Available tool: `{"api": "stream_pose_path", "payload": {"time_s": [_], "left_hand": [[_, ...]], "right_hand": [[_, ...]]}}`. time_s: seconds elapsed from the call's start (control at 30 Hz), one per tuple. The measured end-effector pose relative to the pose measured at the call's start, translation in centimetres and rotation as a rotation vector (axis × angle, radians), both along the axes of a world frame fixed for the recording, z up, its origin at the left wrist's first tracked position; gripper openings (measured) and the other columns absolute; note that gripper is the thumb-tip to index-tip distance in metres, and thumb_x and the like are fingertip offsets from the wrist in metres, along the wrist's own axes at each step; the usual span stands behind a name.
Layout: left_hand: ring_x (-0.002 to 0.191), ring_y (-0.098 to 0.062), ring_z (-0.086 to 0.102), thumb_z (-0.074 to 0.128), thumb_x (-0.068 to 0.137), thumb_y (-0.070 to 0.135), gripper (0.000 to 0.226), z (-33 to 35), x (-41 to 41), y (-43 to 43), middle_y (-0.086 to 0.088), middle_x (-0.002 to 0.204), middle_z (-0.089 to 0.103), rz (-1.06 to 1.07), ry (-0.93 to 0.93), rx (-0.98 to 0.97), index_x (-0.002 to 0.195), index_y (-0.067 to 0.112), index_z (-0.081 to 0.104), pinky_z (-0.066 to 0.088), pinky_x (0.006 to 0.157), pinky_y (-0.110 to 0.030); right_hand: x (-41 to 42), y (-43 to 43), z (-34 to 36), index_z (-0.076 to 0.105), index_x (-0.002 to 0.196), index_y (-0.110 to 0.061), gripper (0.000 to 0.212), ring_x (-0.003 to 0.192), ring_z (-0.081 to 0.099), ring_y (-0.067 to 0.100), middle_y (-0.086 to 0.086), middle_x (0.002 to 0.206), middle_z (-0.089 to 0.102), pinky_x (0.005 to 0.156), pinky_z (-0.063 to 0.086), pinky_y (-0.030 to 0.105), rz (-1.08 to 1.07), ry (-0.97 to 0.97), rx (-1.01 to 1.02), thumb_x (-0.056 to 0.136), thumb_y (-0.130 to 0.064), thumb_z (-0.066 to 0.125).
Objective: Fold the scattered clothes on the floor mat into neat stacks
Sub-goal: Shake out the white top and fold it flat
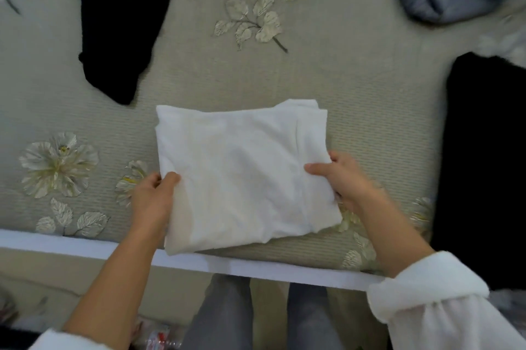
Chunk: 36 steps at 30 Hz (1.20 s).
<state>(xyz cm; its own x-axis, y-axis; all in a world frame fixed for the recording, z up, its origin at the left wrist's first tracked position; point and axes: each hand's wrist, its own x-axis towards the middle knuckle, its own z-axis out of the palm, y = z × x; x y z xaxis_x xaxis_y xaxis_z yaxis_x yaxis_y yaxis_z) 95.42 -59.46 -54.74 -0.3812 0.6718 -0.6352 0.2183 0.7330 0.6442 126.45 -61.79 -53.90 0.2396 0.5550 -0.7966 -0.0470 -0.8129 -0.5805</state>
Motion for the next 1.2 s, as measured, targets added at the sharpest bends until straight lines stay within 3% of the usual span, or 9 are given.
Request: {"api": "stream_pose_path", "payload": {"time_s": [0.1, 0.23, 0.33, 0.53, 0.67, 0.73, 0.87, 1.03, 1.2], "left_hand": [[0.066, -0.016, 0.055, 0.056, 0.09, 0.02, 0.012, 3.0, 4.2, -0.4, 0.0, 0.075, 0.061, -0.153, -0.014, 0.014, 0.08, 0.016, 0.06, 0.039, 0.054, -0.028], [0.077, -0.02, 0.06, 0.054, 0.094, 0.015, 0.009, 6.3, 10.8, -0.9, -0.001, 0.086, 0.065, -0.312, -0.107, -0.007, 0.094, 0.016, 0.063, 0.046, 0.065, -0.029], [0.081, -0.021, 0.06, 0.053, 0.094, 0.01, 0.015, 8.1, 16.7, -1.0, -0.007, 0.094, 0.065, -0.473, -0.188, -0.014, 0.106, 0.012, 0.063, 0.046, 0.069, -0.029], [0.082, -0.02, 0.063, 0.056, 0.094, 0.019, 0.014, 11.2, 30.2, 0.0, -0.001, 0.091, 0.067, -0.873, -0.187, 0.106, 0.105, 0.018, 0.065, 0.051, 0.076, -0.036], [0.059, -0.011, 0.054, 0.053, 0.095, 0.015, 0.013, 12.4, 39.8, 0.9, 0.007, 0.066, 0.059, -1.107, -0.155, 0.243, 0.086, 0.014, 0.062, 0.04, 0.052, -0.025], [0.057, -0.014, 0.05, 0.05, 0.096, 0.014, 0.016, 12.7, 44.4, 1.2, 0.004, 0.064, 0.054, -1.185, -0.11, 0.284, 0.089, 0.009, 0.063, 0.037, 0.054, -0.026], [0.065, -0.02, 0.053, 0.046, 0.096, 0.011, 0.018, 13.1, 52.3, 2.1, -0.006, 0.076, 0.058, -1.347, -0.044, 0.382, 0.095, 0.009, 0.065, 0.037, 0.057, -0.027], [0.089, -0.029, 0.063, 0.054, 0.093, 0.018, 0.021, 13.1, 60.4, 3.9, -0.007, 0.095, 0.069, -1.432, 0.031, 0.564, 0.108, 0.015, 0.069, 0.049, 0.076, -0.034], [0.113, -0.02, 0.058, 0.057, 0.093, 0.021, 0.033, 10.3, 63.8, 4.0, -0.004, 0.123, 0.064, -1.365, 0.001, 0.692, 0.126, 0.016, 0.061, 0.042, 0.096, -0.029]], "right_hand": [[2.5, -3.6, 3.0, 0.065, 0.106, -0.01, 0.032, 0.071, 0.069, 0.012, 0.001, 0.092, 0.071, 0.055, 0.053, 0.022, -0.083, -0.002, 0.034, 0.076, -0.006, 0.075], [8.4, -9.3, 6.9, 0.065, 0.108, -0.009, 0.032, 0.084, 0.07, 0.023, 0.009, 0.102, 0.072, 0.073, 0.057, 0.036, -0.265, -0.016, 0.037, 0.077, -0.005, 0.074], [12.7, -14.3, 9.9, 0.066, 0.101, -0.025, 0.027, 0.081, 0.072, 0.013, -0.005, 0.096, 0.074, 0.064, 0.056, 0.03, -0.424, -0.043, 0.067, 0.078, -0.014, 0.075], [18.8, -21.6, 13.8, 0.067, 0.103, -0.018, 0.028, 0.085, 0.071, 0.019, -0.001, 0.097, 0.074, 0.064, 0.052, 0.031, -0.815, -0.044, 0.102, 0.077, -0.007, 0.071], [20.9, -24.3, 13.9, 0.064, 0.111, -0.013, 0.031, 0.094, 0.066, 0.029, 0.008, 0.103, 0.072, 0.072, 0.052, 0.037, -1.058, 0.013, 0.101, 0.081, -0.008, 0.065], [21.8, -24.9, 13.5, 0.062, 0.115, -0.011, 0.031, 0.096, 0.065, 0.031, 0.01, 0.106, 0.071, 0.073, 0.052, 0.038, -1.141, 0.075, 0.104, 0.084, -0.01, 0.063], [23.6, -24.7, 11.9, 0.062, 0.116, -0.013, 0.03, 0.102, 0.065, 0.029, 0.008, 0.11, 0.071, 0.085, 0.053, 0.042, -1.283, 0.214, 0.156, 0.087, -0.009, 0.061], [25.3, -22.6, 9.5, 0.064, 0.11, -0.016, 0.026, 0.091, 0.068, 0.022, 0.003, 0.097, 0.075, 0.063, 0.053, 0.031, -1.47, 0.363, 0.212, 0.086, -0.007, 0.058], [26.7, -20.6, 8.2, 0.062, 0.111, -0.011, 0.023, 0.088, 0.062, 0.022, 0.007, 0.097, 0.068, 0.066, 0.05, 0.034, -1.526, 0.325, 0.072, 0.089, -0.008, 0.059]]}}
